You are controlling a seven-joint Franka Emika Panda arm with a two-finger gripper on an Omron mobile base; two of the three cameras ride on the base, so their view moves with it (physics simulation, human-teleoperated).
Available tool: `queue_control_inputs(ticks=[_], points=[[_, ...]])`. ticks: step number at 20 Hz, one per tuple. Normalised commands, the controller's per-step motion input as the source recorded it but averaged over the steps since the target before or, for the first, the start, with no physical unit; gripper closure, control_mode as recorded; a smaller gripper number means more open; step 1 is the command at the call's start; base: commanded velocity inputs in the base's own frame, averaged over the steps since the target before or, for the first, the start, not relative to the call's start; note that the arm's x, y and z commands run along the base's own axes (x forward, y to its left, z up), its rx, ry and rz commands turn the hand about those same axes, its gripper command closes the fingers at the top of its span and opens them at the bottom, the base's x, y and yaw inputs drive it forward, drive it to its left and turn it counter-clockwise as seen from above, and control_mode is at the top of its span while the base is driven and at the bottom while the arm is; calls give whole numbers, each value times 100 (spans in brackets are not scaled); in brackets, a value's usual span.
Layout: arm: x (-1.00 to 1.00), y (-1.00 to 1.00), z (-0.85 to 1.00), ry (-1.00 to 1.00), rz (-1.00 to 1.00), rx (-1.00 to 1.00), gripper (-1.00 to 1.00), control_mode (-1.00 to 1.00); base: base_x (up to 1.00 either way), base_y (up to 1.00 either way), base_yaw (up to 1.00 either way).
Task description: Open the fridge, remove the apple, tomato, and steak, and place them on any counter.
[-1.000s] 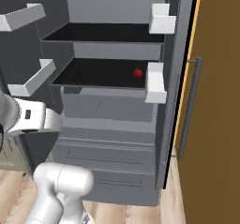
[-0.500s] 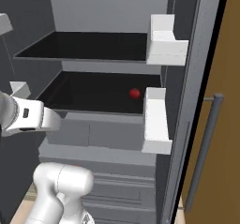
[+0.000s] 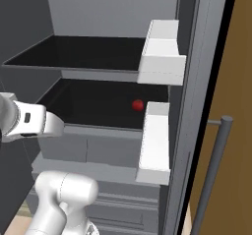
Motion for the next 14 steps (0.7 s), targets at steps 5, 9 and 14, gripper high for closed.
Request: queue_control_inputs(ticks=[5,9,14], points=[[0,0,0,0,0,0,-100,100,9,-9,0],[9,-16,-5,0,-7,1,-100,-100,1,-1,0],[27,-29,-10,3,-15,0,-100,-100,0,0,0]])
